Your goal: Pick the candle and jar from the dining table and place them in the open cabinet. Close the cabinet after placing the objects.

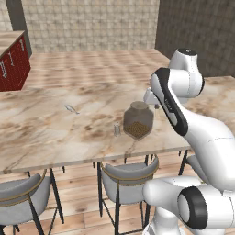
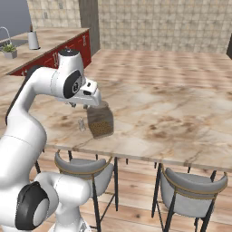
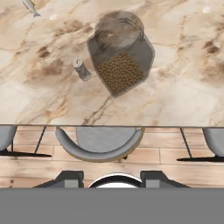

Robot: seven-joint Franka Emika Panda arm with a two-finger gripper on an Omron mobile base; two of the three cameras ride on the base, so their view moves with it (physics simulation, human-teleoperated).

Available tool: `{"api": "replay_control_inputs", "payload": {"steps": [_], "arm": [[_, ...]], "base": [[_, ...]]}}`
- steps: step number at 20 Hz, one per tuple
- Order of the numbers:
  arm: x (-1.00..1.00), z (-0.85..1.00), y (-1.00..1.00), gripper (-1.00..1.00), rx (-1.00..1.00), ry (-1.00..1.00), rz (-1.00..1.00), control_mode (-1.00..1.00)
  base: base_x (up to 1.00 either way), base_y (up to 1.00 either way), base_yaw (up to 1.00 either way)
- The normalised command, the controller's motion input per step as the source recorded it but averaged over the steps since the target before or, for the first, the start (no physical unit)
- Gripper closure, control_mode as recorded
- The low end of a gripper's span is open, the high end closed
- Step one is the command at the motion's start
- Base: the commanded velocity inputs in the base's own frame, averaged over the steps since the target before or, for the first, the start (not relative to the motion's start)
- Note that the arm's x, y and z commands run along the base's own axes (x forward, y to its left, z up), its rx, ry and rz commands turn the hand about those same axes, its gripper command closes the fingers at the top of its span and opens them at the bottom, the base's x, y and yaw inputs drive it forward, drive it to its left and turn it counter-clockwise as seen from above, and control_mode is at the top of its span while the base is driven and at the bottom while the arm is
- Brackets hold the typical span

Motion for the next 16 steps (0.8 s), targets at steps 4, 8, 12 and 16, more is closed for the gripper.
{"api": "replay_control_inputs", "payload": {"steps": [4,8,12,16], "arm": [[-0.01,0.0,0.03,-1.0,0.0,0.0,0.0,-1.0],[0.02,-0.02,0.23,-1.0,0.0,0.0,0.01,-1.0],[0.25,0.0,0.21,-1.0,0.0,0.01,0.19,-1.0],[0.31,0.0,0.05,-1.0,0.0,0.01,0.26,-1.0]], "base": [[0.0,0.0,0.0],[0.0,0.0,0.0],[0.0,0.0,0.0],[0.0,0.0,0.0]]}}
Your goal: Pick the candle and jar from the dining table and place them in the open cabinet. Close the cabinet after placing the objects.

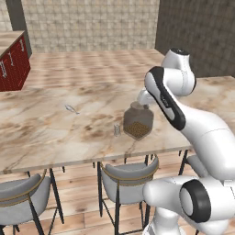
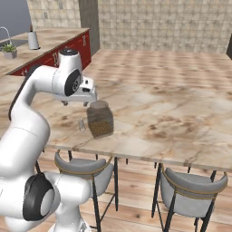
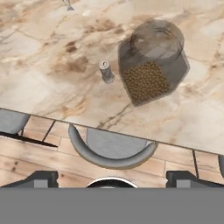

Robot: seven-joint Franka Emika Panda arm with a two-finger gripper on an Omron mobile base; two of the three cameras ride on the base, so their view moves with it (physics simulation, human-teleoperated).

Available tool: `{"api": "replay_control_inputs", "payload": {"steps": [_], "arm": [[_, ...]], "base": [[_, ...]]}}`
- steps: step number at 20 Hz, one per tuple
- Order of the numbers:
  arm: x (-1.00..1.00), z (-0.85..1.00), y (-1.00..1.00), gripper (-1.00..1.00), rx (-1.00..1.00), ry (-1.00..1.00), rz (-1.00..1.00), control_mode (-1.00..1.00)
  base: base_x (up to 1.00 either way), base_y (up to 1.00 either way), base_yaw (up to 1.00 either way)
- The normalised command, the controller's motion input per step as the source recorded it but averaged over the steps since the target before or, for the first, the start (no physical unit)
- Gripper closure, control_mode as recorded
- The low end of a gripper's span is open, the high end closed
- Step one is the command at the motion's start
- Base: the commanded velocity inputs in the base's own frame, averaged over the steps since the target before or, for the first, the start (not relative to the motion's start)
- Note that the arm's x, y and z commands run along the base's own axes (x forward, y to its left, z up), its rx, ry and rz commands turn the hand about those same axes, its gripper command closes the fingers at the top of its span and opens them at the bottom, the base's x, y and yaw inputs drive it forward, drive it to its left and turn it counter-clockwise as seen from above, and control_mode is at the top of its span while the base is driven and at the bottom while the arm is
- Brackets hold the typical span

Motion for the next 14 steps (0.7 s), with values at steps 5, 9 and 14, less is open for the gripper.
{"api": "replay_control_inputs", "payload": {"steps": [5,9,14], "arm": [[0.1,0.0,0.0,-1.0,0.0,0.0,0.28,-1.0],[0.0,0.0,0.0,-1.0,-0.01,0.0,0.23,-1.0],[0.0,-0.04,0.02,-1.0,-0.12,-0.01,0.09,-1.0]], "base": [[0.0,0.0,0.0],[0.0,0.0,0.0],[0.0,0.0,0.0]]}}
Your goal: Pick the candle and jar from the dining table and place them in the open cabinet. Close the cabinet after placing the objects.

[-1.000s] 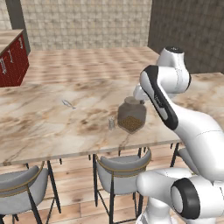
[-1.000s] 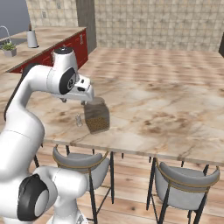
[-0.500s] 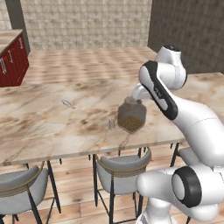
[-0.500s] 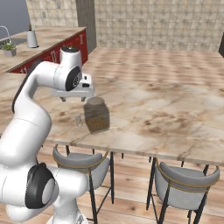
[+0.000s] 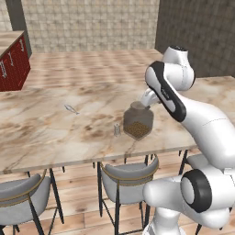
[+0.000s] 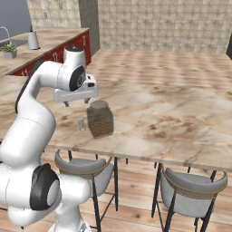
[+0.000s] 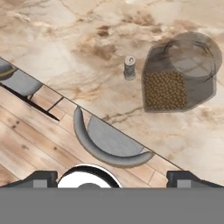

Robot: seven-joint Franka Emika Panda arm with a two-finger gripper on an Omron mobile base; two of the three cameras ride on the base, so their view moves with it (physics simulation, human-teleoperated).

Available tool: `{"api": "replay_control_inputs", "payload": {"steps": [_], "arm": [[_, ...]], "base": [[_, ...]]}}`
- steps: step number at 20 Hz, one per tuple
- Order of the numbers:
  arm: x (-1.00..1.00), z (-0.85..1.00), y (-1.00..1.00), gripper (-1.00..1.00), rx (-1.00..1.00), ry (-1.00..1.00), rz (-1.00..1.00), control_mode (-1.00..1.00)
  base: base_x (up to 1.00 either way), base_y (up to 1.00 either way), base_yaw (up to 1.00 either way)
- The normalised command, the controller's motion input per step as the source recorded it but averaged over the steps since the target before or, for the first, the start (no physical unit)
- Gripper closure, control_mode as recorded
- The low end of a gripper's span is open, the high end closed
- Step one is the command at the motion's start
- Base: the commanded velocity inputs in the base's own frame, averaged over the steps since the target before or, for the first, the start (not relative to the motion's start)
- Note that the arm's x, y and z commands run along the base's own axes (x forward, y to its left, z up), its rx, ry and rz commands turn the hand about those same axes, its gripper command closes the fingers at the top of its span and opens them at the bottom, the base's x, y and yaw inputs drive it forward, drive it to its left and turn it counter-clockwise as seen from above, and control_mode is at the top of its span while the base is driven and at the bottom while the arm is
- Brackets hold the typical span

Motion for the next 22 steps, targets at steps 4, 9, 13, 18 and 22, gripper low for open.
{"api": "replay_control_inputs", "payload": {"steps": [4,9,13,18,22], "arm": [[0.0,0.0,0.05,-1.0,-0.02,0.0,0.0,-1.0],[0.02,0.0,0.0,-1.0,0.0,0.02,0.0,-1.0],[0.16,0.0,0.0,-1.0,0.0,0.1,0.0,-1.0],[0.29,0.0,0.0,-1.0,0.0,0.12,0.0,-1.0],[0.32,0.0,-0.08,-1.0,0.0,0.1,0.0,-1.0]], "base": [[0.0,0.0,0.0],[0.0,0.0,0.0],[0.0,0.0,0.0],[0.0,0.0,0.0],[0.0,0.0,0.0]]}}
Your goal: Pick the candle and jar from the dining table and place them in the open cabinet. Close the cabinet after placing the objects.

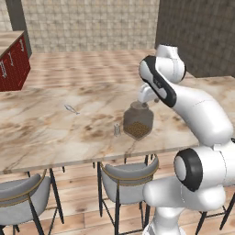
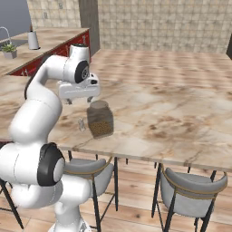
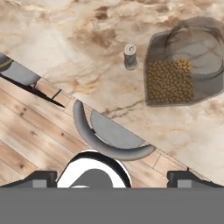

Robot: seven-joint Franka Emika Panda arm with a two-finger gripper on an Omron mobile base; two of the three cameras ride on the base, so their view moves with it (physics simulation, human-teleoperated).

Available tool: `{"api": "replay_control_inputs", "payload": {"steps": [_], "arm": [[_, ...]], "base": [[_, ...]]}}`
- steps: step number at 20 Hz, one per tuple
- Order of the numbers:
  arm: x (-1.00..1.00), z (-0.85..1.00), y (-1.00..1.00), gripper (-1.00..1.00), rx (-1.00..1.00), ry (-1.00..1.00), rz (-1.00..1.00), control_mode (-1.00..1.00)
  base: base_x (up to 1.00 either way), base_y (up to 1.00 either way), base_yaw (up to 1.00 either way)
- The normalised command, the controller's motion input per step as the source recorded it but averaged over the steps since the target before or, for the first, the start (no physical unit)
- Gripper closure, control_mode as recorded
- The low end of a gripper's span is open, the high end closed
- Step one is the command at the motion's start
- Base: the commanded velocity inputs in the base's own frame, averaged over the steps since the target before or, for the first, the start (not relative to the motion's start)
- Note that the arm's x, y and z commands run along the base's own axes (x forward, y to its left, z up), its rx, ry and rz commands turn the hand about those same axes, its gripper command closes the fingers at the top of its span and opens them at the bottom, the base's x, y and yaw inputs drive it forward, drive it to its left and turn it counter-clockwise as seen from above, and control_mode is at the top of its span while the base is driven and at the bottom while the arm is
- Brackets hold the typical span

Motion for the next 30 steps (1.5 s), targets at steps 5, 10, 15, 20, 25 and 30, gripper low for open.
{"api": "replay_control_inputs", "payload": {"steps": [5,10,15,20,25,30], "arm": [[0.45,0.0,-0.13,-1.0,0.0,0.11,0.01,-1.0],[0.42,0.0,-0.04,-1.0,0.0,0.11,0.0,-1.0],[0.47,0.0,0.0,-1.0,0.0,0.12,0.0,-1.0],[0.45,0.0,0.0,-1.0,0.0,0.11,0.0,-1.0],[0.39,0.0,0.04,-1.0,0.0,0.09,0.0,-1.0],[0.27,0.0,0.17,-1.0,0.0,0.09,0.0,-1.0]], "base": [[0.0,0.0,0.0],[0.0,0.0,0.0],[0.0,0.0,0.0],[0.0,0.0,0.0],[0.0,0.0,0.0],[0.0,0.0,0.0]]}}
